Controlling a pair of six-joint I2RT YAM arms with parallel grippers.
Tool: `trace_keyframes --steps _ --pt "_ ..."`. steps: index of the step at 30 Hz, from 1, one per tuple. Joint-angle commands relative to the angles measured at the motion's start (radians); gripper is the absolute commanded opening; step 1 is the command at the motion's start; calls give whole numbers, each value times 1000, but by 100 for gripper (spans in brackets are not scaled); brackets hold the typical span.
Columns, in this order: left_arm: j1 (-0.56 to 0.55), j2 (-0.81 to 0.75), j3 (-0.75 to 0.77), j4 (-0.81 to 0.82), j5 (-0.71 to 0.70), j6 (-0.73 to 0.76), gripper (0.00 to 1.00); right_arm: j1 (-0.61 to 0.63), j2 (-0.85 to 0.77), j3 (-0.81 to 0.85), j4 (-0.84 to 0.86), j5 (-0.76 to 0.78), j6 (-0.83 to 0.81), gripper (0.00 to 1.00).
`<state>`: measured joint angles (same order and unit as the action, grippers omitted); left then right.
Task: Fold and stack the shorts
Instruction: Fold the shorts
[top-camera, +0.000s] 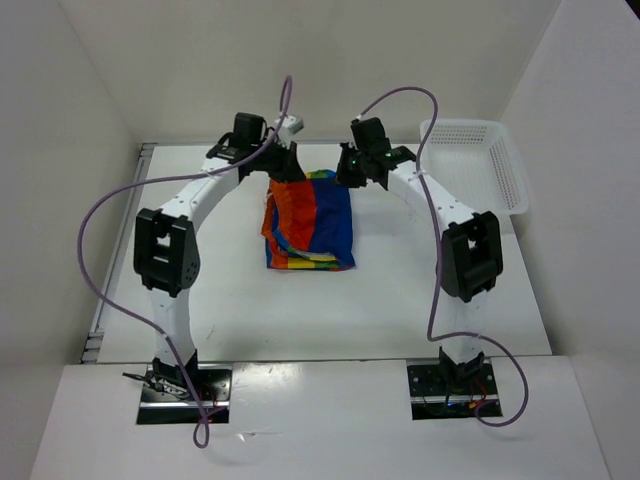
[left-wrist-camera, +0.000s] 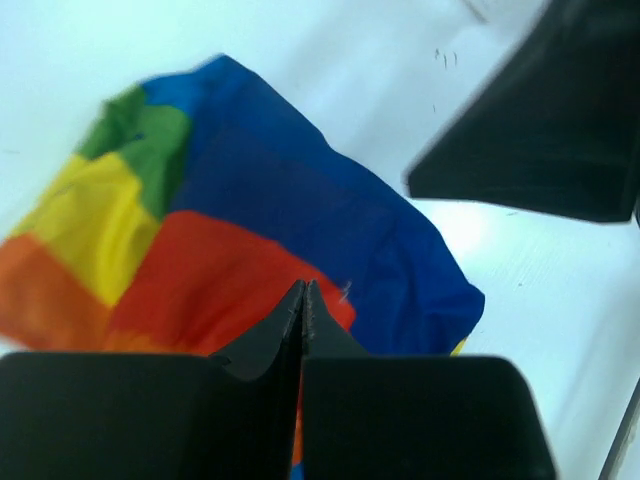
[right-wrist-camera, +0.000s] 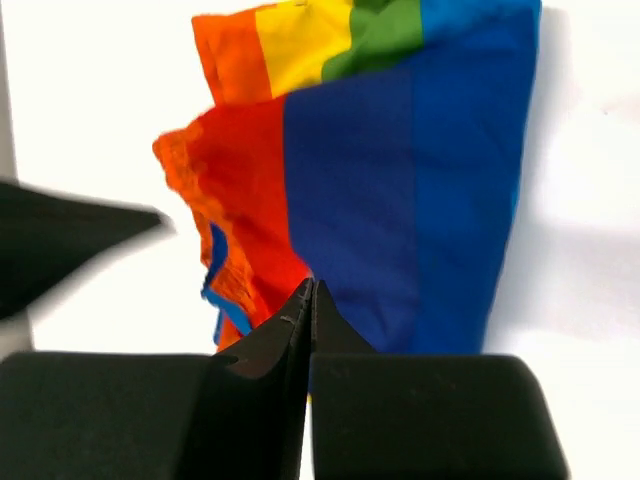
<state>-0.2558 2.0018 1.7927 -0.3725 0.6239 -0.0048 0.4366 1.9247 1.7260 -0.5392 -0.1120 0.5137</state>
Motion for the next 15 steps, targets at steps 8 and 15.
trace_keyframes --steps 8,15 --pt "-13 284 139 -4 -75 5 1 -81 235 199 -18 -184 66 2" --pt "-13 394 227 9 -84 5 1 -90 313 173 39 -166 66 2"
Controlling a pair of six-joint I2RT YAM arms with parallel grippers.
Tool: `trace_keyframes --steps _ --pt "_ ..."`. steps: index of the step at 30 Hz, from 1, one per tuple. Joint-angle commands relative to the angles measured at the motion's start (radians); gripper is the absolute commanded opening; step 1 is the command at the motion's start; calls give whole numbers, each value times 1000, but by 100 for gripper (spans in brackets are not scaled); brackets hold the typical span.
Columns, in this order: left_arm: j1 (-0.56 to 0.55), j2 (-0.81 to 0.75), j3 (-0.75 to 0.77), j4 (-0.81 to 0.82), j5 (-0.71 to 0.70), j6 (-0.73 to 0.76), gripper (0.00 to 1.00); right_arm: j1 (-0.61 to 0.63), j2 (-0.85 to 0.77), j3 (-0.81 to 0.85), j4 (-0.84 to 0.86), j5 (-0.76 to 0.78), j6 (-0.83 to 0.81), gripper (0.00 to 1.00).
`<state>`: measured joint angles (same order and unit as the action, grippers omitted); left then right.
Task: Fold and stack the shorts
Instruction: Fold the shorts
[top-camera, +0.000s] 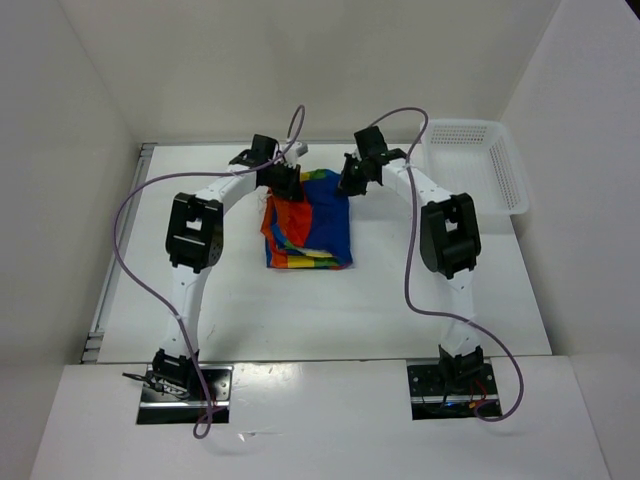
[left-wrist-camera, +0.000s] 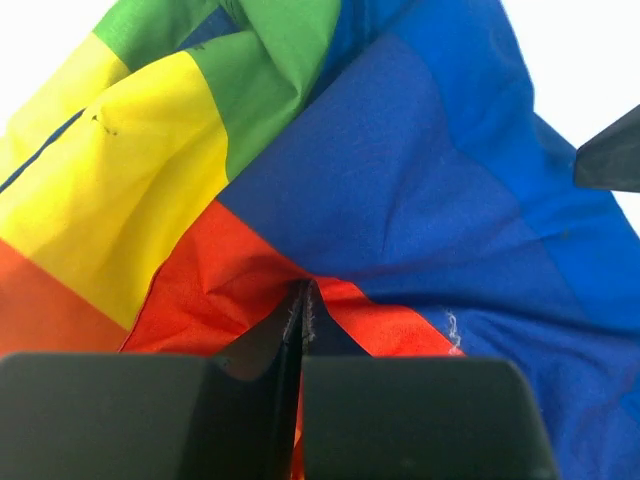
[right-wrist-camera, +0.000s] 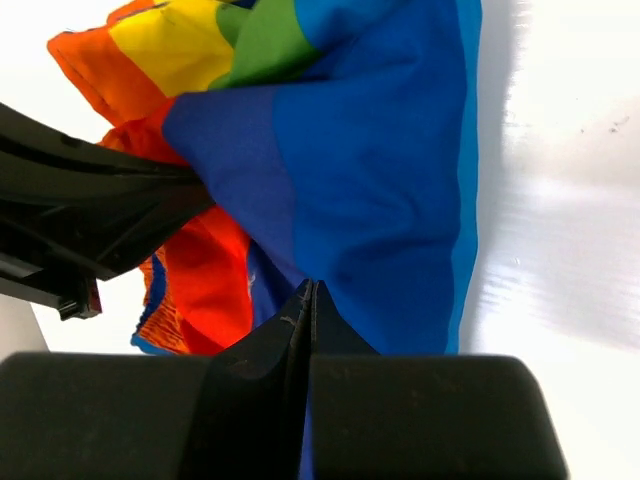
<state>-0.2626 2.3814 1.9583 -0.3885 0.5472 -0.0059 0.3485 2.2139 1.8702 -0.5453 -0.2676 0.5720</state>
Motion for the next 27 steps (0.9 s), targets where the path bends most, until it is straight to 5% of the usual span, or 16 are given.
trace_keyframes --steps 1,11,14,16,17,18,20,21,24,27 --pt "-6 15 62 25 -16 6 1 -2 36 29 45 1 8 2" --pt "-6 -13 -32 34 -18 6 7 -11 231 90 44 111 17 0" --pt "3 -65 -32 13 8 6 14 -11 190 90 35 134 17 0" --pt "13 -121 -32 4 29 6 29 -11 117 81 25 146 6 3" --pt "13 -143 -32 -7 30 6 34 -11 87 81 25 157 6 10" --pt "22 -165 -32 -7 45 6 56 -11 55 67 25 157 -4 16" --pt "31 -229 -32 -18 63 6 74 -11 -35 67 -1 182 -30 36" --pt "31 -250 -32 -18 74 6 79 -11 -64 51 -1 191 -40 65" --pt "40 -326 -32 -41 63 6 91 -11 -189 -12 -10 226 -78 98" --pt "60 -395 -45 -102 13 6 98 -11 -304 -87 -31 290 -109 100"
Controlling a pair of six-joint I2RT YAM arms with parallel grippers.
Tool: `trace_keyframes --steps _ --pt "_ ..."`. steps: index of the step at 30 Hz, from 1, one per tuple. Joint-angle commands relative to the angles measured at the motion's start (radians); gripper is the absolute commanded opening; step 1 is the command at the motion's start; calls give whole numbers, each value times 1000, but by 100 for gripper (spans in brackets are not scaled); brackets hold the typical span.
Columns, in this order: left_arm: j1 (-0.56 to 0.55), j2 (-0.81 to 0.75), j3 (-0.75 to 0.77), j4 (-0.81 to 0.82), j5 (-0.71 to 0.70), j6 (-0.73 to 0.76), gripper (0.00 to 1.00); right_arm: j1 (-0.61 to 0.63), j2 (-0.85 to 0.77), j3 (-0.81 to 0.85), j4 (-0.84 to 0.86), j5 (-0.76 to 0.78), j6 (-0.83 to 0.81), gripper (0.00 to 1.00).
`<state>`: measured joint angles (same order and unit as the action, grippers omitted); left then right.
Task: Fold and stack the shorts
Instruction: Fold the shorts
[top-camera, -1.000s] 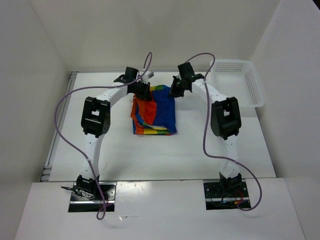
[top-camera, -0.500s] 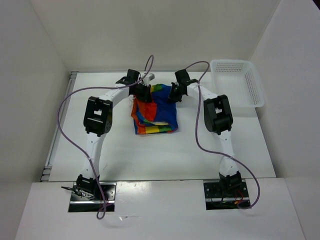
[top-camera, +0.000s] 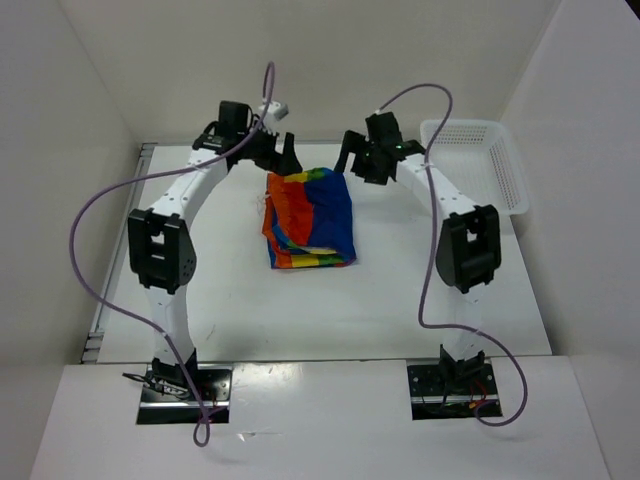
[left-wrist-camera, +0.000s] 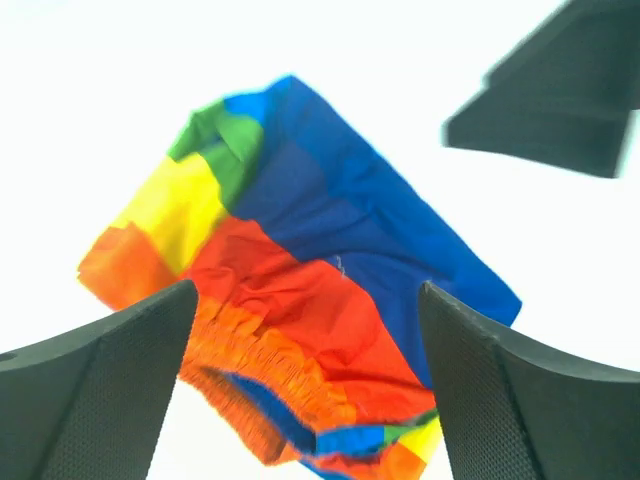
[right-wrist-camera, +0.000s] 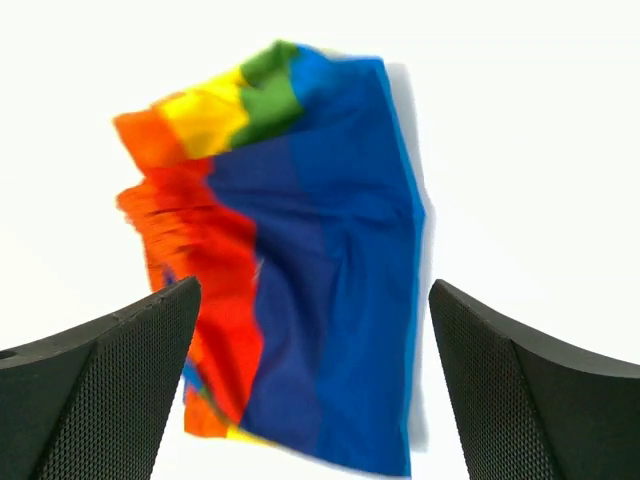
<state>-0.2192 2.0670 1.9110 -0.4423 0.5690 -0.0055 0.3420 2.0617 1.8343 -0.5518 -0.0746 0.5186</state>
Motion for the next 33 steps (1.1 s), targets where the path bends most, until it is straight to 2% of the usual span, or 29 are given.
trace_keyframes --steps 1,9,15,21,24,28,33 --pt "17 -115 -7 -58 -23 6 99 -5 -179 -75 -34 119 -55 100" --pt "161 -321 -231 -36 -38 6 99 -5 -524 -346 -22 358 -100 100" --pt "218 -364 -352 -27 -26 6 99 -28 -548 -334 -209 450 -71 100" --pt "265 -387 -389 -36 -17 6 99 -28 -688 -458 -208 472 -19 100" --pt "287 -410 -412 -45 -72 6 99 -28 -742 -495 -198 463 -9 100" --pt "299 -432 -447 -126 -283 6 99 -37 -798 -532 -207 484 3 100" --pt "299 -507 -515 -147 -549 6 99 -116 -847 -564 -218 397 14 100"
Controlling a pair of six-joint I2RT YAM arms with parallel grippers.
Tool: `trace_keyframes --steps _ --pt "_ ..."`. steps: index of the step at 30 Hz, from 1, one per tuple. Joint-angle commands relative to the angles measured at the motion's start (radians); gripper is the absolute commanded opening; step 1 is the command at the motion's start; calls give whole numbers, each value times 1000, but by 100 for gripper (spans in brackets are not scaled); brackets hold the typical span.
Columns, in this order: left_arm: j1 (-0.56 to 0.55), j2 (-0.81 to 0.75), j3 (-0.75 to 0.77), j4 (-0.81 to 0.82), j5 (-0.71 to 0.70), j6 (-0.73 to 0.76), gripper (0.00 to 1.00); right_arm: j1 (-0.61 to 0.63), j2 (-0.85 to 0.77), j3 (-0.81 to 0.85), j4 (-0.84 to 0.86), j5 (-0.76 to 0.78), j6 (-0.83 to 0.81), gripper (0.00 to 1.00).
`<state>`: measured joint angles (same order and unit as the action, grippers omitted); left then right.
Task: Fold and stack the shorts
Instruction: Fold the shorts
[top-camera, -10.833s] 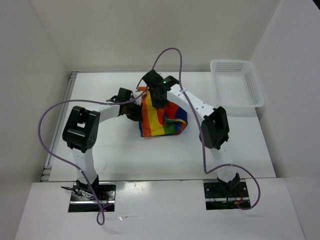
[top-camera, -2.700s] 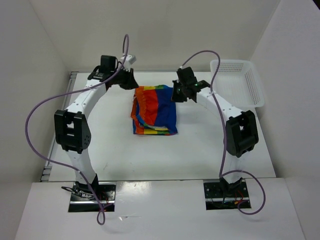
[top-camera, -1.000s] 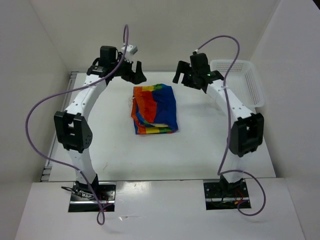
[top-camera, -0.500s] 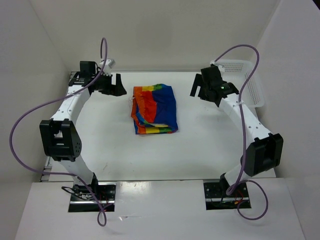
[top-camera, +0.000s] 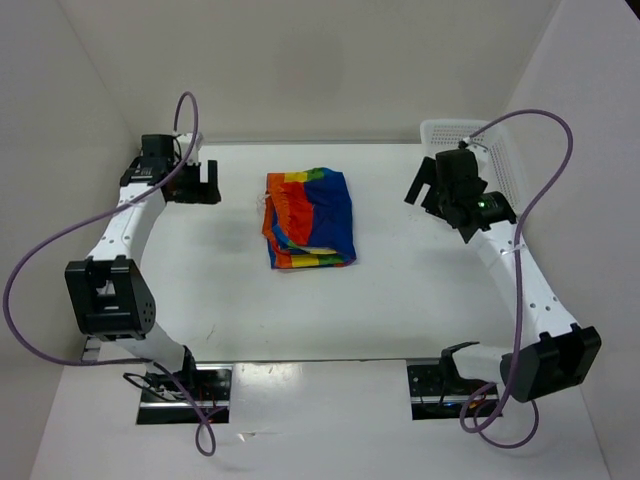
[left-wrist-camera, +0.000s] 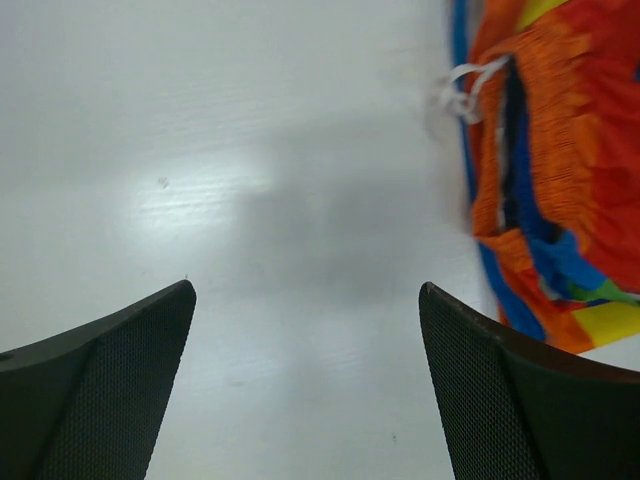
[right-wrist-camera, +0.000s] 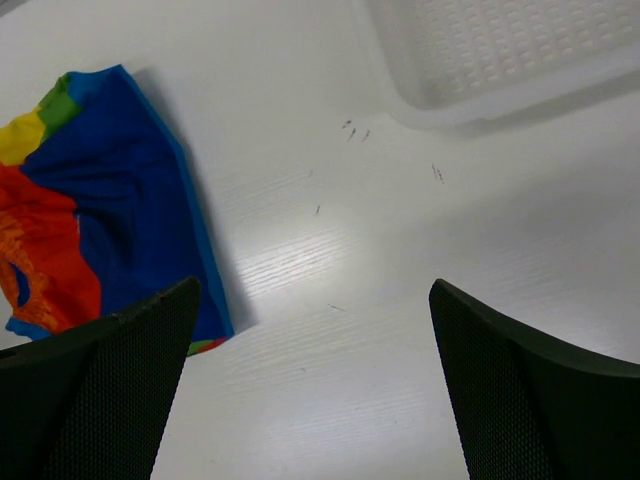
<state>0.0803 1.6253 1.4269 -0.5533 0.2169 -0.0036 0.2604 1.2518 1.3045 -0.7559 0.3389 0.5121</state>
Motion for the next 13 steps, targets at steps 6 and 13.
trace_keyframes --steps 6,13 --pt "-1 -110 -51 -45 -339 4 99 -85 -104 -44 -14 14 20 100" --pt "18 -110 -89 -25 -269 4 99 -136 -179 -33 -26 71 39 100"
